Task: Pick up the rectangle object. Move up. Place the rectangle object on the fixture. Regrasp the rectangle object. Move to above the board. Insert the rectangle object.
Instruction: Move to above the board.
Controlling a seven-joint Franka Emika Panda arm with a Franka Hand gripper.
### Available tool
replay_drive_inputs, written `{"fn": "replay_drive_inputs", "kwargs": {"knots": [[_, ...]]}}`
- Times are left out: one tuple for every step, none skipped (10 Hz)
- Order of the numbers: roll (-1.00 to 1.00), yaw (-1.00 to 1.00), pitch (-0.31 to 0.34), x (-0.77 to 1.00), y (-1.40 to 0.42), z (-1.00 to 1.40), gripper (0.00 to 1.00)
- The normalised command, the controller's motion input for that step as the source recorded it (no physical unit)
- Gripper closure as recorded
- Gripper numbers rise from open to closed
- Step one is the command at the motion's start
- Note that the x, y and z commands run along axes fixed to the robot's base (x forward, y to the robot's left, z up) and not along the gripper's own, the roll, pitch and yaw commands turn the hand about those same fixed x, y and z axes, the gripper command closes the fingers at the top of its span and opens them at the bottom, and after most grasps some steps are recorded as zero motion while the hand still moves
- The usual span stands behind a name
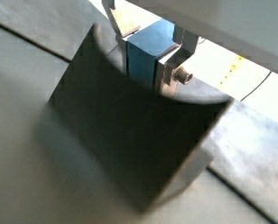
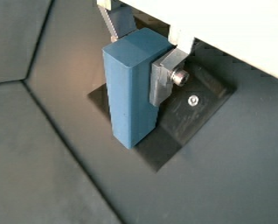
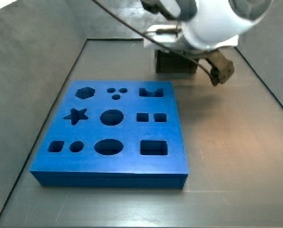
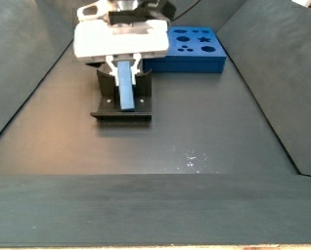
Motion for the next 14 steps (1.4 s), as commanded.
{"fn": "replay_drive_inputs", "kwargs": {"knots": [[-0.18,-0.09,-0.332,-0.20,0.11,1.00,1.00],[-0.18,-0.12,-0.304,-0.20,0.10,1.00,1.00],[-0.19,-0.16,-0.251,-0.20,0.10,1.00,1.00],[-0.19,-0.18,-0.206,-0.20,0.10,1.00,1.00],[-0.20,-0.20,-0.162,-0.19,0.10,1.00,1.00],[-0.21,-0.20,-0.097,-0.19,0.10,1.00,1.00],[-0.21,-0.20,-0.052,-0.19,0.09,1.00,1.00],[-0.22,-0.17,0.006,-0.18,0.09,1.00,1.00],[-0.22,-0.14,0.054,-0.17,0.09,1.00,1.00],[-0.21,-0.12,0.075,-0.17,0.08,1.00,1.00],[-0.18,-0.08,0.120,-0.14,0.07,0.92,1.00],[-0.16,-0.06,0.137,-0.12,0.05,0.80,1.00],[-0.13,-0.03,0.163,-0.08,0.03,0.56,1.00],[-0.10,-0.01,0.189,-0.05,0.01,0.38,1.00]]}}
